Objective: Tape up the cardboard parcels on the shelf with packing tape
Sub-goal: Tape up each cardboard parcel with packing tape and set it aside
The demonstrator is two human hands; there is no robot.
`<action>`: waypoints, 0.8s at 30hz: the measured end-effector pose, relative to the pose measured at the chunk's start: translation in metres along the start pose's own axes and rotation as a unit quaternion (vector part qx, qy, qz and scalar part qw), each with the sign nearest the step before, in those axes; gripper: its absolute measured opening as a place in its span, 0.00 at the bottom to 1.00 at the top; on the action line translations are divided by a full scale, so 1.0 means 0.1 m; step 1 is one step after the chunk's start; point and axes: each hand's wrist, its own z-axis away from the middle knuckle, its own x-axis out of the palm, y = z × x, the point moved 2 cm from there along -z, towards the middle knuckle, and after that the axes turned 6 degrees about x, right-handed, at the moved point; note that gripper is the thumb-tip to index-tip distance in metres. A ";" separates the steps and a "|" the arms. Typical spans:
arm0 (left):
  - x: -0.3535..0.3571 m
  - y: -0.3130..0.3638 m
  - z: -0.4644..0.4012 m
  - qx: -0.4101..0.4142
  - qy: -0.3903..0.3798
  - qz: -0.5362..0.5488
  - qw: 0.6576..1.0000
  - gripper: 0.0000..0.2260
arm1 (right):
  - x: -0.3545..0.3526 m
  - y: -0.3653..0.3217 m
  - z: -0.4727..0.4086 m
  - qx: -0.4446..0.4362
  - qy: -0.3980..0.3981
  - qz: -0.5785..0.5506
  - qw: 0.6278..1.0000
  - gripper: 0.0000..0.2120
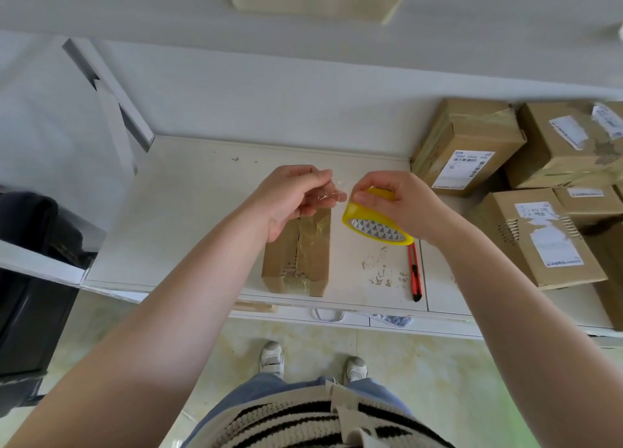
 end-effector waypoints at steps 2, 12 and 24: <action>-0.02 0.01 0.00 -0.013 0.003 0.007 1.000 0.10 | 0.01 -0.01 -0.01 0.006 -0.004 0.004 1.000 0.04; -0.08 -0.02 -0.01 -0.043 -0.031 -0.012 0.999 0.03 | -0.01 0.01 -0.03 0.034 -0.023 0.038 0.998 0.03; -0.05 -0.08 -0.08 -0.031 -0.029 -0.003 0.999 0.04 | -0.01 0.08 -0.08 0.059 -0.028 0.045 0.997 0.05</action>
